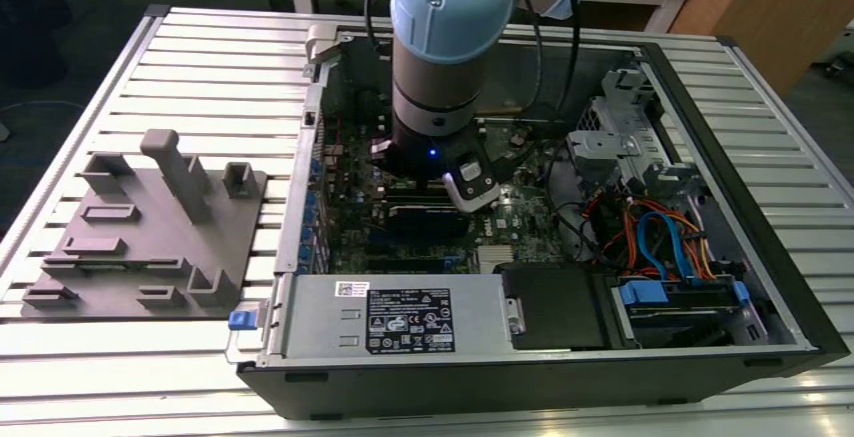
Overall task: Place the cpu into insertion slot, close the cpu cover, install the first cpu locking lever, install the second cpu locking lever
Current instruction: 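Install the second cpu locking lever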
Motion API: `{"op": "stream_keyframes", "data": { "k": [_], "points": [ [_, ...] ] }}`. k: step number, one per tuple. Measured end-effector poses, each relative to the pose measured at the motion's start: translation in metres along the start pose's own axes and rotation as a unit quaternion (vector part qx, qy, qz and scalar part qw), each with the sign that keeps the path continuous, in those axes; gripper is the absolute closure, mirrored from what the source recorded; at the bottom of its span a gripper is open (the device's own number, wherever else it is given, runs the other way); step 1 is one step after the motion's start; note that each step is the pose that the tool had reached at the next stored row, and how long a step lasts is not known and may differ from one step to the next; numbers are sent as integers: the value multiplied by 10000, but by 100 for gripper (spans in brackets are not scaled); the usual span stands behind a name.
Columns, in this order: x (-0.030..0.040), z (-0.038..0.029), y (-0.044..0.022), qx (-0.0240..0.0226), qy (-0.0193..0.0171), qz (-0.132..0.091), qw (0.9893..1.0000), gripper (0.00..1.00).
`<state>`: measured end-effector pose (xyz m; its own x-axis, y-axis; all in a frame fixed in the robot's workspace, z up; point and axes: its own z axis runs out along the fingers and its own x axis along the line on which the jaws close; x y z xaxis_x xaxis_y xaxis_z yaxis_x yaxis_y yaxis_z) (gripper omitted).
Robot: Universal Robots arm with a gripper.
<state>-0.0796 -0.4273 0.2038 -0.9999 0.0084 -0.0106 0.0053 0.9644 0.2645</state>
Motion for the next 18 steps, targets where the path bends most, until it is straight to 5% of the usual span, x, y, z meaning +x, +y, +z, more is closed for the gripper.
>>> {"op": "stream_keyframes", "data": {
  "k": [18],
  "points": [
    [32,45,-12,-32,0,0,10000,89]
  ]
}}
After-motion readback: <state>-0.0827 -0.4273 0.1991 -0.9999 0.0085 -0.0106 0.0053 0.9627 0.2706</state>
